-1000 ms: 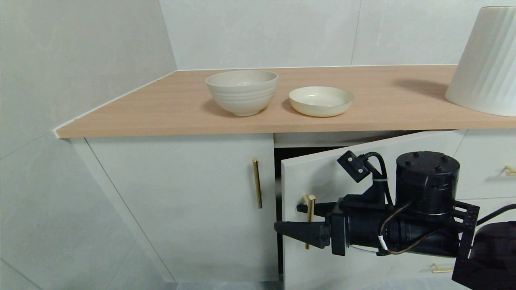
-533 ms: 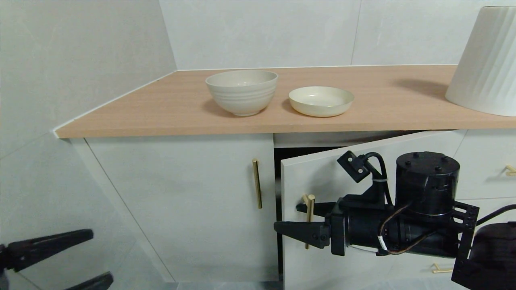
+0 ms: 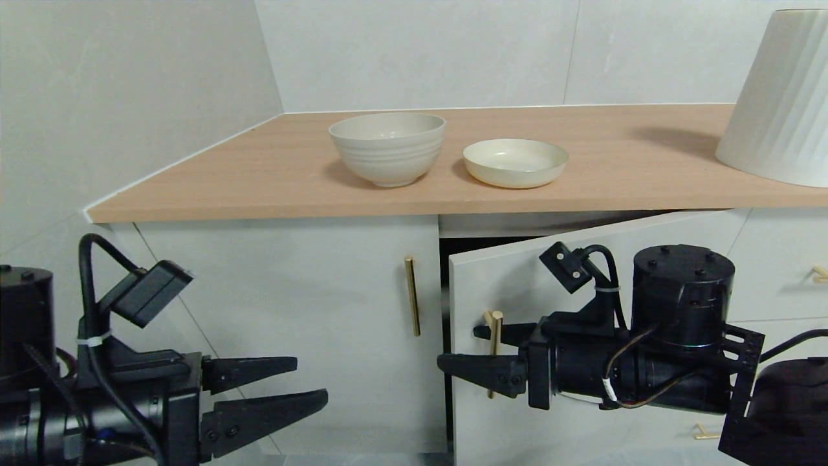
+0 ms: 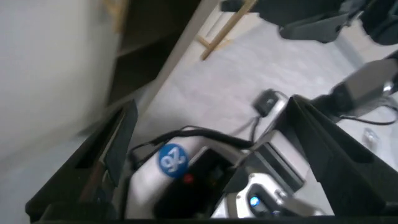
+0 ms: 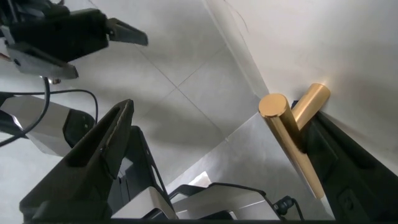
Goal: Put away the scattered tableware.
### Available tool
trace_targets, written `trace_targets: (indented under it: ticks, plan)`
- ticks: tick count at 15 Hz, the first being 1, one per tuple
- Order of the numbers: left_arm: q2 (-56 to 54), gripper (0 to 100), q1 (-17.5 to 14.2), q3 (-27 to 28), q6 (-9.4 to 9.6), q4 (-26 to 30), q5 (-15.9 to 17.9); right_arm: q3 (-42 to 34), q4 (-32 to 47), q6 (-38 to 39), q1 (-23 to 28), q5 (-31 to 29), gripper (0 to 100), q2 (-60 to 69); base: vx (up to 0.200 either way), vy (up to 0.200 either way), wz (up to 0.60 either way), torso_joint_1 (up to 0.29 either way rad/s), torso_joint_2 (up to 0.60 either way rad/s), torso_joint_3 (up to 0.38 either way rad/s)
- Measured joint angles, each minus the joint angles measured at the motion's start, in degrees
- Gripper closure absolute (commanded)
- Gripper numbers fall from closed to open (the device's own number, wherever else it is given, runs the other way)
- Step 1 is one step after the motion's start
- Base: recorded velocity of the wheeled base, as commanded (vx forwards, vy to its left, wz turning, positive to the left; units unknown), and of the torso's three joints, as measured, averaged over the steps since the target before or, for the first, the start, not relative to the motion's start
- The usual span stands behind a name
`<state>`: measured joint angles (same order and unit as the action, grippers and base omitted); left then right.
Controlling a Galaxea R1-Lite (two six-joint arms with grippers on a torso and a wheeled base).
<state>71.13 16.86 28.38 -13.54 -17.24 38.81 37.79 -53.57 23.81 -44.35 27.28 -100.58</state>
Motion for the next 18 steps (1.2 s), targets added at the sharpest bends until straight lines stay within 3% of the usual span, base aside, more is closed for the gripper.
trace_targets:
  ticks: [1, 3, 4, 11, 15, 18]
  plan:
    - [0.9, 0, 1.4, -0.1, -1.18, -1.3, -0.2, 0.0, 0.0, 0.0, 0.0, 0.0, 0, -0.1, 0.0, 0.0, 0.0, 0.0, 0.0, 0.0]
    - [2.4, 0, 2.9, -0.6, -1.72, -1.9, -0.5, 0.0, -0.1, 0.0, 0.0, 0.0, 0, -0.2, 0.0, 0.0, 0.0, 0.0, 0.0, 0.0]
    - [2.9, 100, 3.1, -0.7, -1.73, -1.9, -0.5, 0.0, -0.1, 0.0, 0.0, 0.0, 0, -0.3, 0.0, 0.0, 0.0, 0.0, 0.0, 0.0]
    - [5.5, 100, 3.4, -0.3, -1.39, -4.0, -0.9, -0.1, -0.1, 0.0, 0.0, 0.0, 0, -0.5, 0.0, 0.0, 0.0, 0.0, 0.0, 0.0]
    - [12.5, 100, 4.0, 1.4, -1.04, -11.8, -2.6, -0.1, -0.1, 0.0, 0.0, 0.1, 0, -0.5, 0.0, 0.0, 0.0, 0.0, 0.0, 0.0]
    - [19.7, 100, 5.5, 5.2, -0.95, -14.6, -3.1, -0.3, -0.1, 0.0, 0.0, 0.1, 0, -0.5, 0.0, 0.0, 0.0, 0.0, 0.0, 0.0]
